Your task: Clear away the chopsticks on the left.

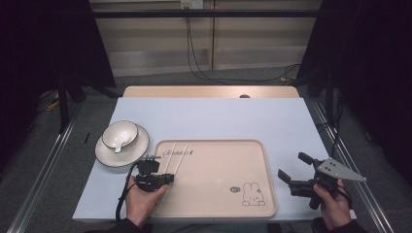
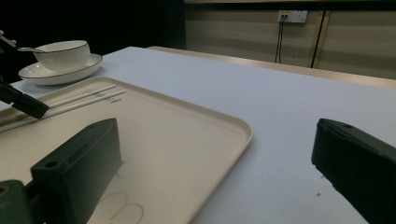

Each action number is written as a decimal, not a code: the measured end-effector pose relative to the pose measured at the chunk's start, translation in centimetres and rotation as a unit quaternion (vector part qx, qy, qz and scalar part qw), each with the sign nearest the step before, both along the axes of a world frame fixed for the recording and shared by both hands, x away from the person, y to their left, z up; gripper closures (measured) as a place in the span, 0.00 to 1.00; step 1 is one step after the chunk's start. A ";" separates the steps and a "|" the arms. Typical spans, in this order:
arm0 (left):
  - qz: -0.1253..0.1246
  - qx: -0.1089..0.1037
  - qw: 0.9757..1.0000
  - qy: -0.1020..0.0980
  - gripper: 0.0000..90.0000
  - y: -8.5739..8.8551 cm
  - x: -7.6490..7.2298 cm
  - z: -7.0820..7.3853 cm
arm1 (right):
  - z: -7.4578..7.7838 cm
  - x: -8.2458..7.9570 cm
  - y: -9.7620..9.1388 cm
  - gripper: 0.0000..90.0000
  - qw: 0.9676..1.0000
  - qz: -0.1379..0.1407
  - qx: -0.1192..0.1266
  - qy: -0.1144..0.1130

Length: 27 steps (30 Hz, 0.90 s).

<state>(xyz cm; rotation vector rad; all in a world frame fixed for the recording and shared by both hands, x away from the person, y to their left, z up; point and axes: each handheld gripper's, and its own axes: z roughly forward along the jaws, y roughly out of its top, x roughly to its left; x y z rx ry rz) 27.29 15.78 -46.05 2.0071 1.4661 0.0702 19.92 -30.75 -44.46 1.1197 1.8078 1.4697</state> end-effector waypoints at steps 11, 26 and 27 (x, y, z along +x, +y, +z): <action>-0.078 -0.036 0.992 -0.093 0.52 1.0 -0.8 1.3 | 0.0 0.0 0.0 0.01 1.000 0.000 0.002 0.000; -0.082 -0.080 0.957 -0.267 0.03 9.0 -3.8 2.7 | 0.1 -0.1 -0.1 0.01 1.000 -0.001 0.001 -0.004; -0.082 -0.094 0.955 -0.269 0.02 9.9 -3.8 2.7 | 0.1 -0.1 -0.1 0.01 1.000 -0.004 0.001 -0.003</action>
